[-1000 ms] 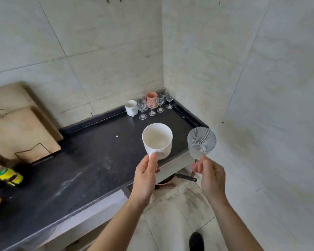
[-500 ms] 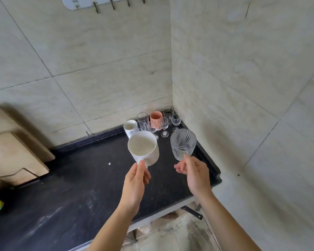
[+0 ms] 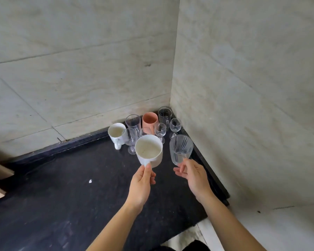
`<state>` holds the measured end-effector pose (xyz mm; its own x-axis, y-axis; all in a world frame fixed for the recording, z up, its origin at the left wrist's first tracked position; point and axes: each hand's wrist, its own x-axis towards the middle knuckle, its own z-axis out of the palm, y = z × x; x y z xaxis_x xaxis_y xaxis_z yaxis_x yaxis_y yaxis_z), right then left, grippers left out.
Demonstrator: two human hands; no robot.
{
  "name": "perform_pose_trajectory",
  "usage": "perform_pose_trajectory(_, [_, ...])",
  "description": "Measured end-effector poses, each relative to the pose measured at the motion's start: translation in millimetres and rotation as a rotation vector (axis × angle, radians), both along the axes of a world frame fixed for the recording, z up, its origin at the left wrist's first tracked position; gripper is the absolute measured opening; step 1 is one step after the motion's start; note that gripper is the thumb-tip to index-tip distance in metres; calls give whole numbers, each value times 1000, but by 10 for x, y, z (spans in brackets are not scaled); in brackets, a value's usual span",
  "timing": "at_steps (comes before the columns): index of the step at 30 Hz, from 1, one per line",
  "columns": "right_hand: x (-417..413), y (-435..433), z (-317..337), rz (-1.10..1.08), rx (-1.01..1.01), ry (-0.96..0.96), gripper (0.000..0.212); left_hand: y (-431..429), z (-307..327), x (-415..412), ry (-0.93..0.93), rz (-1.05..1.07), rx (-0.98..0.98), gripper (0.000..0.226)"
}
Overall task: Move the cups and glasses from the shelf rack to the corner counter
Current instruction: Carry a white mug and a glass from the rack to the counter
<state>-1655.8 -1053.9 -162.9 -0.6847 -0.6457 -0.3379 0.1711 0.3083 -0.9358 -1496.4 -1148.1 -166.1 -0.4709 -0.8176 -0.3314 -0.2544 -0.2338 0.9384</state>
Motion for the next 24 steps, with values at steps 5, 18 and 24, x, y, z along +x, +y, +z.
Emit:
perform_pose_trajectory(5, [-225, -168, -456, -6, 155, -19, 51, -93, -496, -239, -100, -23, 80, 36])
perform_pose_trajectory(18, [-752, -587, -1032, 1, 264, -58, 42, -179, -1067, -903, -231, 29, 240, 39])
perform_pose_trajectory(24, [-822, -703, -1121, 41, 265, -50, 40, -301, -1157, -1044, -258, 22, 216, 39])
